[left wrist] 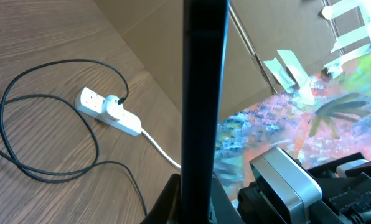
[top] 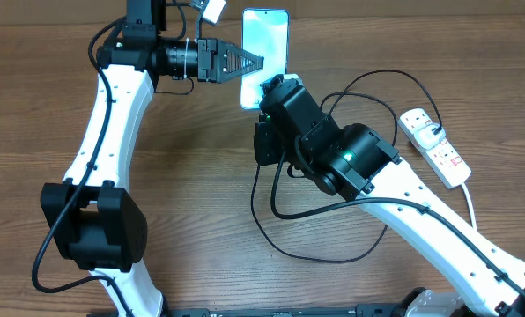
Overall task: Plug charger to phone and switch on socket
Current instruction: 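Push the plug upward into the phone's port with the right gripper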
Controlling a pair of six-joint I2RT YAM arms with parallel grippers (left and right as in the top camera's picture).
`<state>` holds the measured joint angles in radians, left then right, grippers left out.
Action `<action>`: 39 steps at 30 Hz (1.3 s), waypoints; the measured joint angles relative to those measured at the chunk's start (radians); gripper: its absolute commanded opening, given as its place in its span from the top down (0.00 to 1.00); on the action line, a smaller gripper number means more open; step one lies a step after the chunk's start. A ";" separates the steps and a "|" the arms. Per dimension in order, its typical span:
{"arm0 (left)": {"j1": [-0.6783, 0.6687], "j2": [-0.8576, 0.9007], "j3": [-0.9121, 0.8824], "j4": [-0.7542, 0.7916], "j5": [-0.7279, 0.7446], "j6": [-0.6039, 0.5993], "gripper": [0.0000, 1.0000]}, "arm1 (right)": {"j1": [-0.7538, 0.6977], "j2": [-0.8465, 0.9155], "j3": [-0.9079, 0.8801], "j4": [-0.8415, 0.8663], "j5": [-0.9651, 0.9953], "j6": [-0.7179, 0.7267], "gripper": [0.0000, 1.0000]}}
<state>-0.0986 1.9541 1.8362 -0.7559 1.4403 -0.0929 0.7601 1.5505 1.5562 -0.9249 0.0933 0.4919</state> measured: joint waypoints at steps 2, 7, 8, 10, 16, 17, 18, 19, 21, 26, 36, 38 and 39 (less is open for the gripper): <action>0.000 0.000 0.000 0.000 0.000 0.000 0.96 | 0.000 0.000 0.000 0.005 0.000 -0.003 0.96; 0.000 0.000 0.000 0.000 0.000 0.000 0.96 | 0.000 0.000 0.000 0.013 0.000 -0.005 0.96; 0.000 0.000 0.000 0.000 0.000 0.000 0.96 | 0.000 0.000 0.000 0.014 0.000 -0.006 0.96; 0.000 0.000 0.000 0.000 0.000 0.000 0.96 | 0.000 0.000 0.000 0.013 0.004 -0.011 0.96; 0.000 0.000 0.000 0.000 0.000 0.000 0.96 | 0.000 0.000 0.000 0.003 0.022 -0.021 0.96; 0.000 0.000 0.000 0.000 0.000 0.000 0.96 | 0.000 0.000 0.000 -0.001 0.026 -0.021 0.96; 0.000 0.000 0.000 0.000 0.000 0.000 0.96 | 0.000 0.000 0.000 -0.002 0.028 -0.022 0.96; 0.000 0.000 0.000 0.000 0.000 0.000 0.96 | 0.000 0.000 0.000 -0.003 0.029 -0.022 0.96; 0.000 0.000 0.000 0.000 0.000 0.000 0.96 | 0.000 0.000 0.000 -0.003 0.031 -0.021 0.96; 0.000 0.000 0.000 0.000 0.000 0.000 0.96 | 0.000 0.000 0.000 -0.002 0.033 -0.021 0.96; 0.000 0.000 0.000 0.000 0.000 0.000 0.96 | 0.000 0.000 0.000 -0.003 0.034 -0.021 0.96; 0.000 0.000 0.000 0.000 0.000 0.000 0.96 | 0.000 0.000 0.000 -0.002 0.034 -0.022 0.96; 0.000 0.000 0.000 0.000 0.000 0.000 0.96 | 0.000 0.000 0.000 -0.002 0.034 -0.021 0.96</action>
<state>-0.0982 1.9541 1.8362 -0.7555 1.4403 -0.0929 0.7601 1.5505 1.5562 -0.9268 0.1272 0.4706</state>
